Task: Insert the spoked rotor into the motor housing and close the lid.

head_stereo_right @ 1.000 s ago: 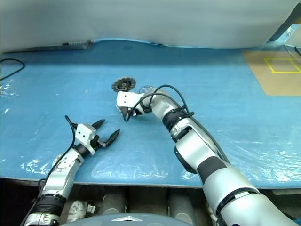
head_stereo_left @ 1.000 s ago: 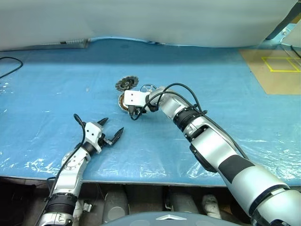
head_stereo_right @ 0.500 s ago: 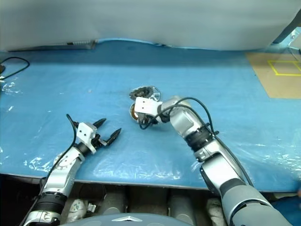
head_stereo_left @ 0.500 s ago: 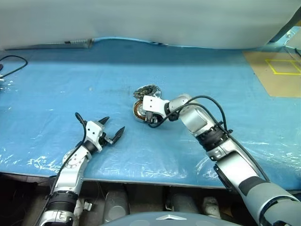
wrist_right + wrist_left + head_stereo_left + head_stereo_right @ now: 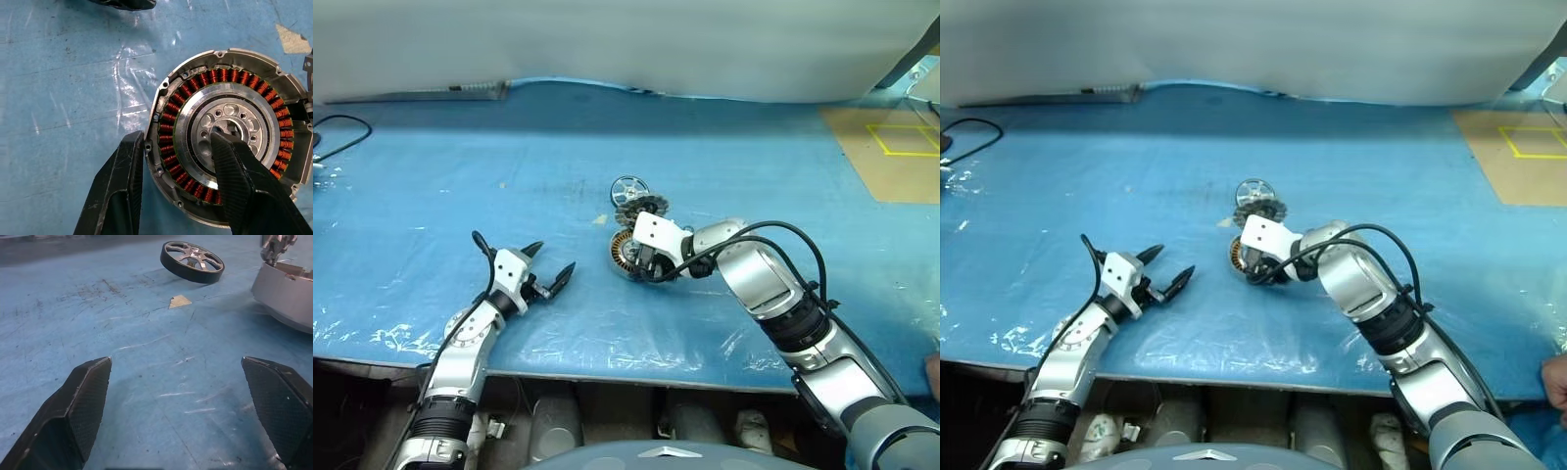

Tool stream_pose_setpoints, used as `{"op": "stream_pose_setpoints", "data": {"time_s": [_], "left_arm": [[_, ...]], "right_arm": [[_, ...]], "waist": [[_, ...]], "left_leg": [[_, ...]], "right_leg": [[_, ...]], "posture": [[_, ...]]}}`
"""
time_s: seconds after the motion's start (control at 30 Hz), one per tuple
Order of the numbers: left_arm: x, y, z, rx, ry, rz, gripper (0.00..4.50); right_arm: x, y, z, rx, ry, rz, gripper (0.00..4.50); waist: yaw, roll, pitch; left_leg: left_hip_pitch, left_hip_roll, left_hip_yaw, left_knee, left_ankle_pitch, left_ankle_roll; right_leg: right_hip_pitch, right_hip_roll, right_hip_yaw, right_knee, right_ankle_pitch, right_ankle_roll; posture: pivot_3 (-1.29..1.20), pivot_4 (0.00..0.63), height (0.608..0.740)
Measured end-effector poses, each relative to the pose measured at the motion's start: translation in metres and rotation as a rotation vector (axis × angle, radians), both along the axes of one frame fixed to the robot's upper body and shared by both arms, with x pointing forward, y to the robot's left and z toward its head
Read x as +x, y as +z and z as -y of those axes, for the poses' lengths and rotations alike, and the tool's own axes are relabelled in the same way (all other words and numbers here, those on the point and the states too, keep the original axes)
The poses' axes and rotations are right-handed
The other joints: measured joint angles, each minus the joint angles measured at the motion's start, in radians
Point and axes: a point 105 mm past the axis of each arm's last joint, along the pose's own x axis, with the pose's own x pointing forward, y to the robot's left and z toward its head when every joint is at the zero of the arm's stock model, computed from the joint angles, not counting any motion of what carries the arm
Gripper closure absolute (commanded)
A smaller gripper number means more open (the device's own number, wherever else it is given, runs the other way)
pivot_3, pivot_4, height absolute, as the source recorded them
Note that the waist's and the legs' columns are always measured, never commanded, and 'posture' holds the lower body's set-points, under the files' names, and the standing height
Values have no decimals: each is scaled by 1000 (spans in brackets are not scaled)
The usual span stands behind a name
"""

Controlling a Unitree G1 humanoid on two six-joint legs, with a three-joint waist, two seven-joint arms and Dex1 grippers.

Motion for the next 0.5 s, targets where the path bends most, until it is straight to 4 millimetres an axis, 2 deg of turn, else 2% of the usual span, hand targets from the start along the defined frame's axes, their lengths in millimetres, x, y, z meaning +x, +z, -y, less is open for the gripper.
{"op": "stream_pose_setpoints", "data": {"time_s": [0.23, 0.5], "left_arm": [[0, -1, 1, 2, -10, -7, 0], [0, -1, 1, 5, -19, -11, 0]], "right_arm": [[-1, -1, -6, 42, -55, -10, 2745], [1, 5, -11, 113, -134, -86, 105]], "waist": [[-2, 0, 0], [-3, 0, 0]], "left_leg": [[1, 0, 0, -1, 0, 0], [-1, -1, 0, -2, 0, 0]], "right_leg": [[0, 0, 0, 0, 0, 0], [-3, 0, 1, 0, 0, 0]], "posture": [[0, 150, 740], [0, 150, 740]]}}
